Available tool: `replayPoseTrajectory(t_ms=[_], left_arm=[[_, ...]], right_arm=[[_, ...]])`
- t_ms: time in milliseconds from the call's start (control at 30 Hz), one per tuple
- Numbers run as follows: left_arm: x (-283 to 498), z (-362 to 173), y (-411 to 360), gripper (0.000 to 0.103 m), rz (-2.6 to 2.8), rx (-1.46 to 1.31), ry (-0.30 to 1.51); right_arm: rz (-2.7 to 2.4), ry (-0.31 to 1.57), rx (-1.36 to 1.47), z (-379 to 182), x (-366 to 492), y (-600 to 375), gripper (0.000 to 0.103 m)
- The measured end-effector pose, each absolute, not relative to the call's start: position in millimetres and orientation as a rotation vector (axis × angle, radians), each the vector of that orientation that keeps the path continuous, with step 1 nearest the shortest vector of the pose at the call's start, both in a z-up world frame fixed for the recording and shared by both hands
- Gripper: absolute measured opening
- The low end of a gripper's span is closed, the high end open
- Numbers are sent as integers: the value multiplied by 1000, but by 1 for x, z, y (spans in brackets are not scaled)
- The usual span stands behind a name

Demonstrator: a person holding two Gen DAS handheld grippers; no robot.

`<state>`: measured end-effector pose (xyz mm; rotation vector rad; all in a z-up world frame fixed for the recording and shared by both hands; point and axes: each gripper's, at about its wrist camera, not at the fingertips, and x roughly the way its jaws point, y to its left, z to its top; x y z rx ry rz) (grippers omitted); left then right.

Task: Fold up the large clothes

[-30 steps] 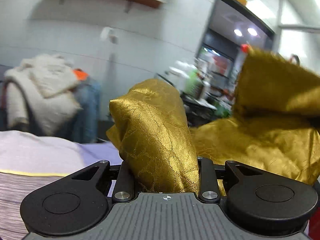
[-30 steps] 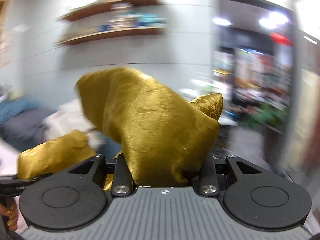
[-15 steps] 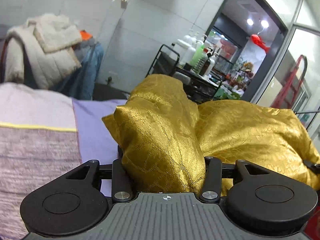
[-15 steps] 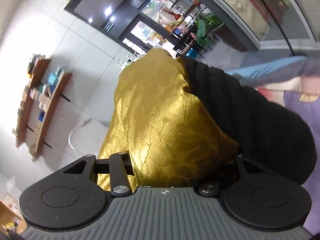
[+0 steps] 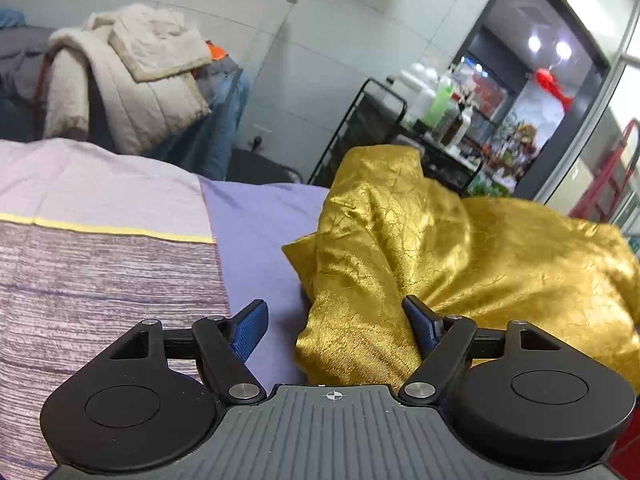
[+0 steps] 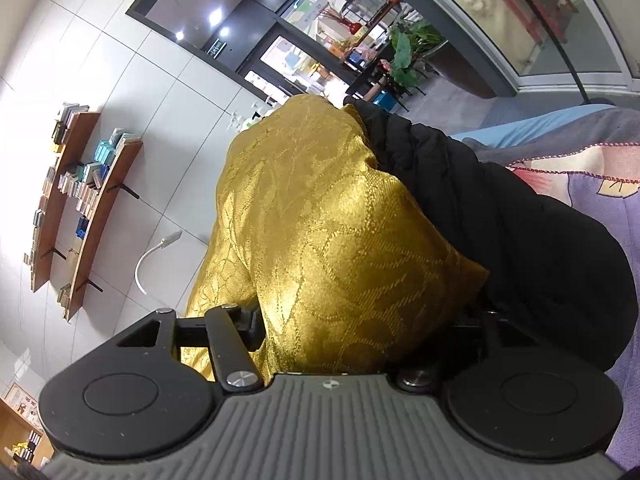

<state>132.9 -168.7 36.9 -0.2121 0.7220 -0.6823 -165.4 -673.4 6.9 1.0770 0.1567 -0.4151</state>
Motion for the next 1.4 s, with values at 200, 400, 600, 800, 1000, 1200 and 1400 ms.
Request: replayPoseTrajectory(t_ms=[200,400,600,800,1000,1200,1400], left_arm=[[116,54,-175,103,-644,-81,670],[105,63,-175,103,-616,10,629],[101,70,-170,103,-587,59,652],[96,74,-161,103,-534,112,641],[81,86,-150,103,-509,135,634],[37,100,-159,103,-595,211,634],[12,102,-206,103,-698,306,798]], right_arm=[[-423,178,1050,15,-168,-672,77],[-445,204,1012,26,-168,-668,84],[-465,206,987,39,-183,-665,87],[-559,152,1012,42,-215,-667,89],[-662,202,953,53,-233,-654,90],[-663,331,654,96,-216,-592,103],[-522,620,369,113,-145,-520,102]])
